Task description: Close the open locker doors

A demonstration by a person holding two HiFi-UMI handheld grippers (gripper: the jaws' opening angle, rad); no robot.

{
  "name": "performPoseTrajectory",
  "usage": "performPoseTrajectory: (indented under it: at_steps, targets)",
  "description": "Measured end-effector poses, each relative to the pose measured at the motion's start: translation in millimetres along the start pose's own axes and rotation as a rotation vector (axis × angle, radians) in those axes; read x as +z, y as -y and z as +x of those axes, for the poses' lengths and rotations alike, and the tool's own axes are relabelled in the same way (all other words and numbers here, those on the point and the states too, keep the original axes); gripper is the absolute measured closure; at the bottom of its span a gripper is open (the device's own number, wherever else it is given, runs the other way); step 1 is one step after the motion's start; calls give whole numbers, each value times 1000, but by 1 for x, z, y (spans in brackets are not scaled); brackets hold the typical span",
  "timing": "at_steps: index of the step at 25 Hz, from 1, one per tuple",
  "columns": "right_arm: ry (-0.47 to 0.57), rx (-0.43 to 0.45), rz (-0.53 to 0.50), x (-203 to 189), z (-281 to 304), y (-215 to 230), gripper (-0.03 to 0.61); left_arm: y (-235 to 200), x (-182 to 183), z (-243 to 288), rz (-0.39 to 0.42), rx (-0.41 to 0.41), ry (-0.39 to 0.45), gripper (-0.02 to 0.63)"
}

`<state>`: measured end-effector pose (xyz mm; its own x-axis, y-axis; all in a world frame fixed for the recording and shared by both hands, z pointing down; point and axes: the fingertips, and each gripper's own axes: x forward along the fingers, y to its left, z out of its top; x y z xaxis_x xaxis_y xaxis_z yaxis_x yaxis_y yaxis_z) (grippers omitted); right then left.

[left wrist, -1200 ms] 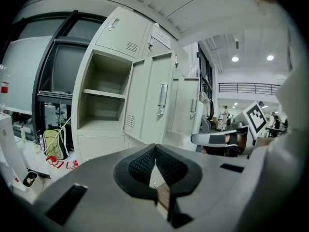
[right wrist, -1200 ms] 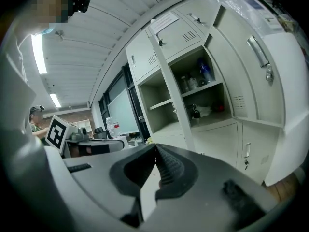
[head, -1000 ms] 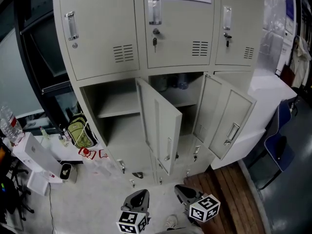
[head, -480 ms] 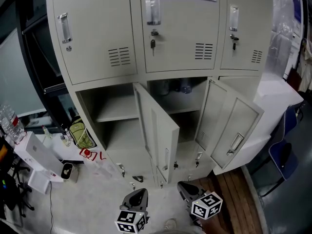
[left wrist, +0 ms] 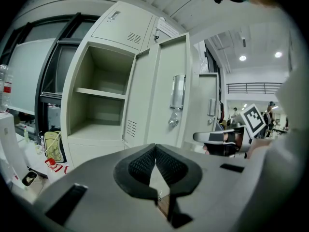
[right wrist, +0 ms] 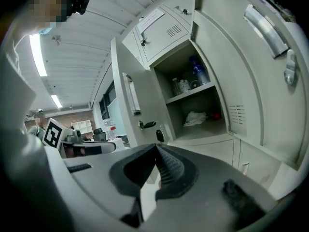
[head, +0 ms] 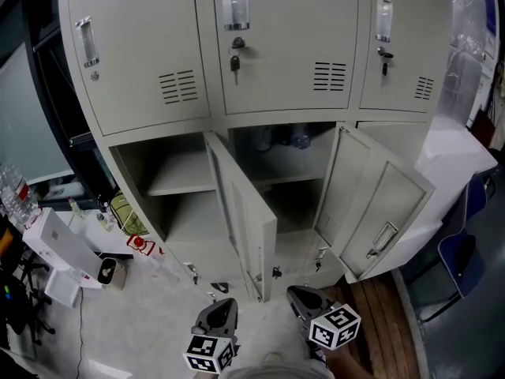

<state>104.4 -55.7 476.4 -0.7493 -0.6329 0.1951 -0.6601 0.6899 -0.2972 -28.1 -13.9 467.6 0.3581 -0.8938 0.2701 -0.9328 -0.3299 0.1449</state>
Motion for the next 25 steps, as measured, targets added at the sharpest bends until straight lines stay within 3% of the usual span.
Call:
performPoseTrajectory:
  at_steps: [25]
  targets:
    - [-70, 114, 13, -14, 41, 4, 551, -20, -13, -6, -47, 119, -27, 597]
